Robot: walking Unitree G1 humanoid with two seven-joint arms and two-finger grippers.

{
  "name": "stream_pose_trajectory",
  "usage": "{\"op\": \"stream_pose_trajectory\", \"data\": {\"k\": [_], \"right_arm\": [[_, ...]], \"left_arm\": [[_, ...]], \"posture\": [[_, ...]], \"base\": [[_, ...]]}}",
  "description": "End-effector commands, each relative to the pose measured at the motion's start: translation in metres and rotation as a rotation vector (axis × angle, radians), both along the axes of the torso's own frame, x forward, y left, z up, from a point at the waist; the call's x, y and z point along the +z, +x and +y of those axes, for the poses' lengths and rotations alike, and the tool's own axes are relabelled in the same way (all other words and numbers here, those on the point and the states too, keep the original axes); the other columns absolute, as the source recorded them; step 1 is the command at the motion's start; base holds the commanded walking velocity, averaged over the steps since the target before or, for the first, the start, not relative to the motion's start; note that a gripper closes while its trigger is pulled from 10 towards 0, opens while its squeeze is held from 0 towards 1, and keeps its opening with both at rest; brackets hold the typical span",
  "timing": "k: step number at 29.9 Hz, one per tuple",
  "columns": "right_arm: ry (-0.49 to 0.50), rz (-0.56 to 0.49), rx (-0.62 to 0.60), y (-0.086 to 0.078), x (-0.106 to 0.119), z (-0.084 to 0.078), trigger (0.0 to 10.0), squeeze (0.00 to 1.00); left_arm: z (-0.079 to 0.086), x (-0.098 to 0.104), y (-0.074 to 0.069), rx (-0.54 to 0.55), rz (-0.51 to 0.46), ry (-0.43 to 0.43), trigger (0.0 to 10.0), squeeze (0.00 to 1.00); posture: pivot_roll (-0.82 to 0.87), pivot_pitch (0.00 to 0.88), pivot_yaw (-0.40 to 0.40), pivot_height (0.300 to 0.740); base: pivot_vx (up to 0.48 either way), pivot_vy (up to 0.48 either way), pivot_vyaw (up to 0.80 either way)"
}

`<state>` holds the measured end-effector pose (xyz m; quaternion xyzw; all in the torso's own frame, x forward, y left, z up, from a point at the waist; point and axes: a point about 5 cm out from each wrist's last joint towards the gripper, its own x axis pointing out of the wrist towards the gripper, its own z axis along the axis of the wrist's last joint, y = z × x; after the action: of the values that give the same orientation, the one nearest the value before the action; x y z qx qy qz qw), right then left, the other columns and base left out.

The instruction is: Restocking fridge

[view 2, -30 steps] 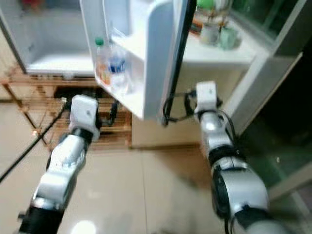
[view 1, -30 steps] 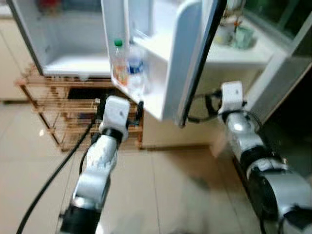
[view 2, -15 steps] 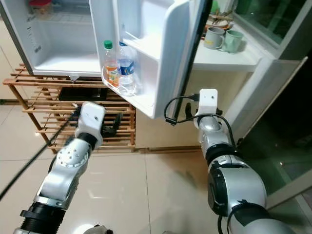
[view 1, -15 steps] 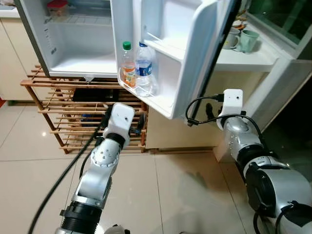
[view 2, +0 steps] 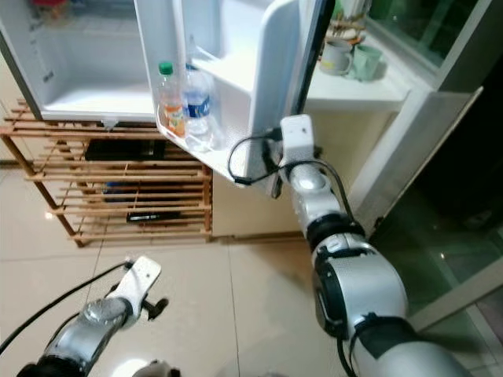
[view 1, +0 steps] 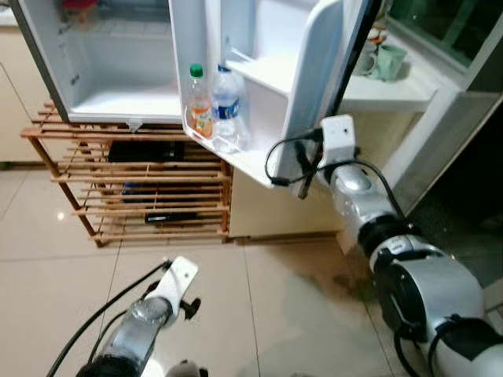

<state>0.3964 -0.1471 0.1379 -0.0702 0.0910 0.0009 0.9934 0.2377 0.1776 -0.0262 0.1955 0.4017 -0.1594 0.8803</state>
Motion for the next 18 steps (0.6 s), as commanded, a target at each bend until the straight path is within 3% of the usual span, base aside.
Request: {"op": "stream_pose_trajectory", "data": {"k": [1,4,14,18], "right_arm": [[-0.043,0.015,-0.117,-0.001,0.000,-0.022,10.0,0.00],[-0.037,0.009,-0.195,0.000,0.005,-0.036,10.0,0.00],[-0.012,-0.094,-0.233,0.006,0.030,-0.054,10.0,0.00],[-0.031,-0.049,-0.329,0.001,0.024,-0.072,10.0,0.00]], "left_arm": [[-0.009,0.006,0.009,-0.051,-0.041,0.002,10.0,0.00],[-0.010,0.005,0.010,-0.065,-0.054,0.004,10.0,0.00],[-0.007,0.002,-0.001,-0.067,-0.052,-0.007,10.0,0.00],[-0.005,0.001,-0.005,-0.066,-0.051,-0.007,10.0,0.00]], "posture": [[0.01,0.000,-0.060,0.740],[0.02,0.000,-0.067,0.740],[0.05,0.000,-0.080,0.740],[0.05,0.000,-0.079,0.740]], "base": [[0.000,0.000,0.00],[0.000,0.000,0.00],[0.000,0.000,0.00],[0.000,0.000,0.00]]}}
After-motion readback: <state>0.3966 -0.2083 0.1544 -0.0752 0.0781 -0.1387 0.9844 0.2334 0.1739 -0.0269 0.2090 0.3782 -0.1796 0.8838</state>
